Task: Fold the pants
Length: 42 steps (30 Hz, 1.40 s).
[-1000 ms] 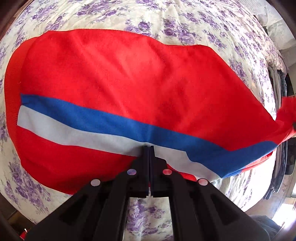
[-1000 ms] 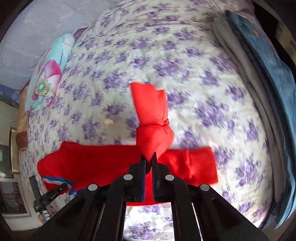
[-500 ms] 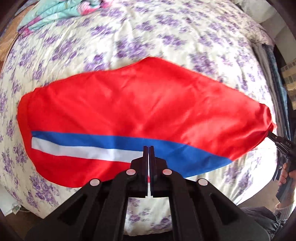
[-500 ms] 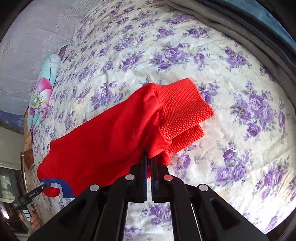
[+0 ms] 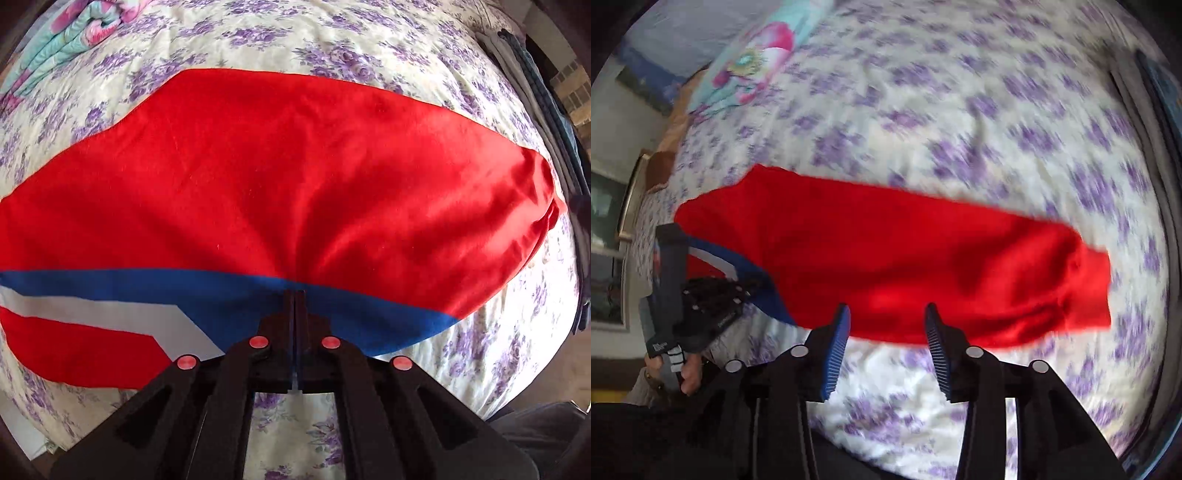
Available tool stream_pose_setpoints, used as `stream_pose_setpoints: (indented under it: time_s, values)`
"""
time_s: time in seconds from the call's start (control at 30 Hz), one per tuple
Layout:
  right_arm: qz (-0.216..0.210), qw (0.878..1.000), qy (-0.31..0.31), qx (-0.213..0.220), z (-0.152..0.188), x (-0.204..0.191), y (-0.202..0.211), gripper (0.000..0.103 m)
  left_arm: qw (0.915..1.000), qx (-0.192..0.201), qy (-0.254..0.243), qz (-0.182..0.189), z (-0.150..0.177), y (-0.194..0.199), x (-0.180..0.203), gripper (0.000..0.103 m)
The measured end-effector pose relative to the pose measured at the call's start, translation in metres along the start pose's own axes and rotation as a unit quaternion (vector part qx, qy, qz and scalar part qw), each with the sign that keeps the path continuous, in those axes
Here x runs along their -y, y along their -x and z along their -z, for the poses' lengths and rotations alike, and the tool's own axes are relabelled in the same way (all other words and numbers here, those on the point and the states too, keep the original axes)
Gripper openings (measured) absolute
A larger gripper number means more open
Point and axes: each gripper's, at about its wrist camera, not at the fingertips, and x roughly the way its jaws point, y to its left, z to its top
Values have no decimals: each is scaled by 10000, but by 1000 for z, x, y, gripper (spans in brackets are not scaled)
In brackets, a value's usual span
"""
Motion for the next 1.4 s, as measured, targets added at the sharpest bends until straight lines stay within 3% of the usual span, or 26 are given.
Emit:
stream_pose_setpoints:
  time_s: [0.07,0.13,0.2,0.3,0.4,0.5,0.53,0.57,0.67,0.83,0.93,1.07,1.1,1.17,1.27,1.33,1.4]
  values:
    - [-224,9951,906,333,-44,-40,-11,50,9998,-21,171,85,3,-1,-6,0]
    - [-624,9857,1537,288,-84,-78,-39,51,9993,-40,344,124,6,-2,-12,0]
    - [-1063,9748,1960,-7,-120,-112,-79,51,9982,-72,550,205,9,-2,-19,0]
    - [-1161,9599,2502,-493,-152,-148,-135,51,9962,-103,808,312,12,-3,-27,0]
    - [-1158,9493,2769,-931,-165,-158,-171,48,9945,-102,964,388,16,2,-44,0]
    - [-1190,9413,2996,-1003,-166,-159,-183,34,9931,-108,1075,455,18,-1,-50,0]
    - [-1269,9402,2989,-1033,-168,-159,-186,16,9925,-118,1117,489,18,-2,-52,0]
    - [-1403,9381,2963,-1115,-169,-157,-189,11,9919,-130,1155,520,18,-3,-52,0]
    - [-1285,9393,3056,-886,-167,-162,-184,9,9900,-164,1310,502,7,-3,-55,1]
    - [-1120,9464,3013,-310,-180,-172,-166,8,9926,-93,1210,86,-1,0,-61,1]
    - [-790,9460,3087,-600,-183,-176,-200,10,9923,-144,1216,157,-7,-9,-67,1]
    - [-899,9529,2792,-767,-188,-166,-207,21,9949,-293,965,94,-14,-11,-66,1]
    - [-838,9566,2669,-813,-191,-162,-197,21,9953,-357,891,76,-15,-9,-67,1]
    - [-793,9618,2577,-478,-193,-150,-161,22,9963,-308,798,-39,-27,3,-70,1]
    - [-642,9684,2398,234,-178,-118,-89,40,9975,25,703,65,-46,28,-81,1]
    - [-541,9749,2133,341,-151,-89,-56,40,9978,214,620,131,-66,37,-87,1]
    - [-574,9837,1699,144,-114,-61,-42,24,9985,257,478,72,-89,33,-86,1]
